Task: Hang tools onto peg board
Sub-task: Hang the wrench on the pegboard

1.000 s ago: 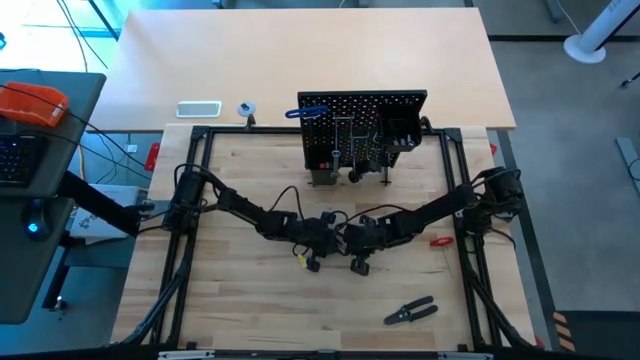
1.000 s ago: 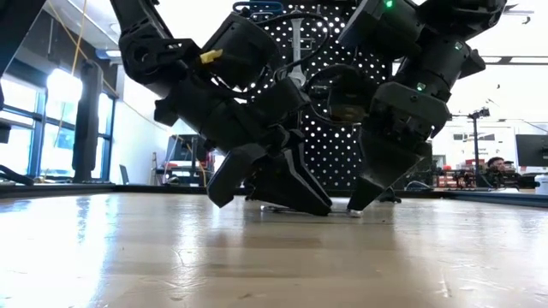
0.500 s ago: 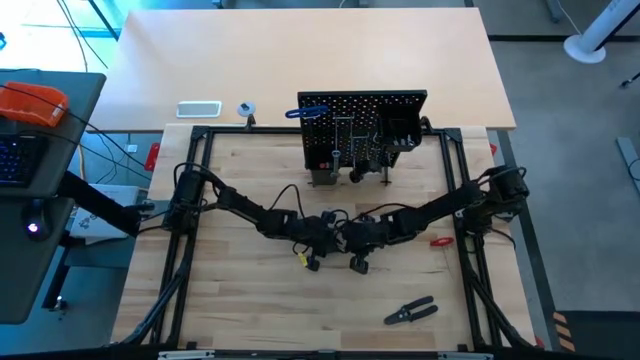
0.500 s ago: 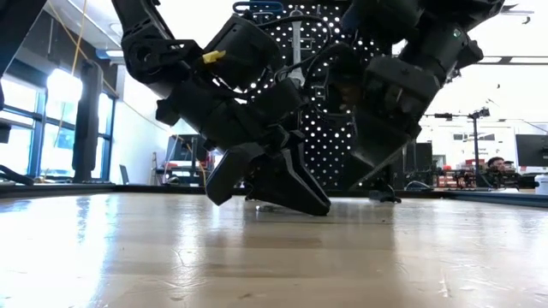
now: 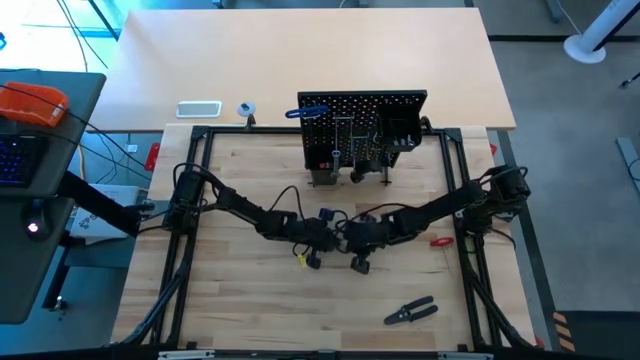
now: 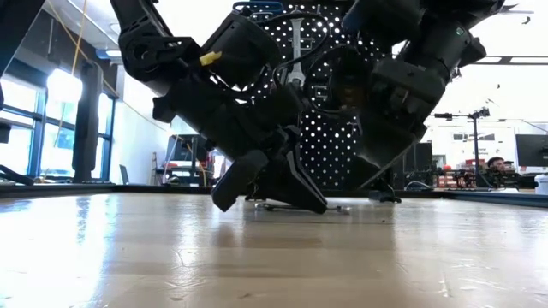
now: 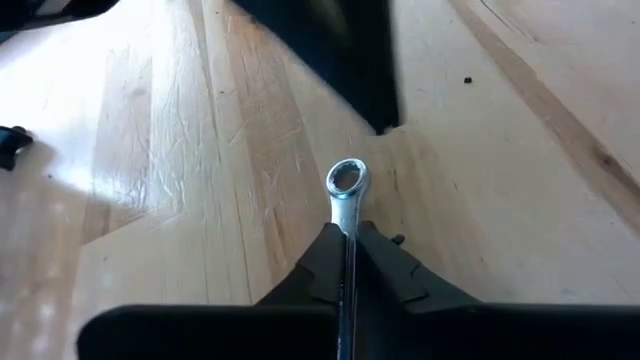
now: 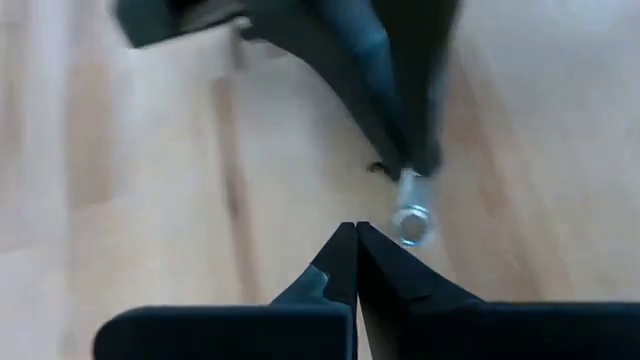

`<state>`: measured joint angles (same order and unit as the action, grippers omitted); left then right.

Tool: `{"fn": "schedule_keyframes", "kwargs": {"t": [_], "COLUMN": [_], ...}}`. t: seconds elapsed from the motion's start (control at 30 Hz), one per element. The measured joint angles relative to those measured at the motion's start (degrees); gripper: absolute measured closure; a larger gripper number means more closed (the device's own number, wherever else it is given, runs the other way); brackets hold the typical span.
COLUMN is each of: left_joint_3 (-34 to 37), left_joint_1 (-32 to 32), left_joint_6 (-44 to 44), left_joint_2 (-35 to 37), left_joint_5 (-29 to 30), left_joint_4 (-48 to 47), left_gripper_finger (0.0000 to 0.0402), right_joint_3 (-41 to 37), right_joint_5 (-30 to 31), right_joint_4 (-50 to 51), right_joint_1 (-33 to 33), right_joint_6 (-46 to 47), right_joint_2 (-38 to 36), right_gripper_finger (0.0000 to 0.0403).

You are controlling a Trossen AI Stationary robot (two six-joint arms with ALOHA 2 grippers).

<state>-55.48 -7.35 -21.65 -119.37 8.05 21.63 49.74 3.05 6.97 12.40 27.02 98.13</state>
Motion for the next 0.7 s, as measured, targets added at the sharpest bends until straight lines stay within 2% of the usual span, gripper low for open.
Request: {"fn": "schedule_keyframes", "kwargs": {"t": [0.17,0.43,0.7], "left_joint_3": [0.0,0.1,0.1], "left_joint_1": [-0.2,-0.6,-0.6], "left_joint_6": [-0.1,-0.6,-0.5], "left_joint_2": [0.0,0.0,0.0], "left_joint_5": [0.1,-0.1,-0.1], "left_joint_4": [0.0,0.4,0.5], "left_gripper_finger": [0.0399,0.0399,0.0399], "right_joint_3": [0.0,0.0,0.0], "right_joint_5": [6.2,5.4,5.5], "right_joint_4": [4.0,4.0,1.5], "right_joint_1": [-0.1,-1.2,-0.8], "right_joint_6": [0.2,1.0,-2.5], "right_joint_2": [0.0,0.0,0.1], "right_gripper_finger": [0.0379,0.0294,0.0281]}}
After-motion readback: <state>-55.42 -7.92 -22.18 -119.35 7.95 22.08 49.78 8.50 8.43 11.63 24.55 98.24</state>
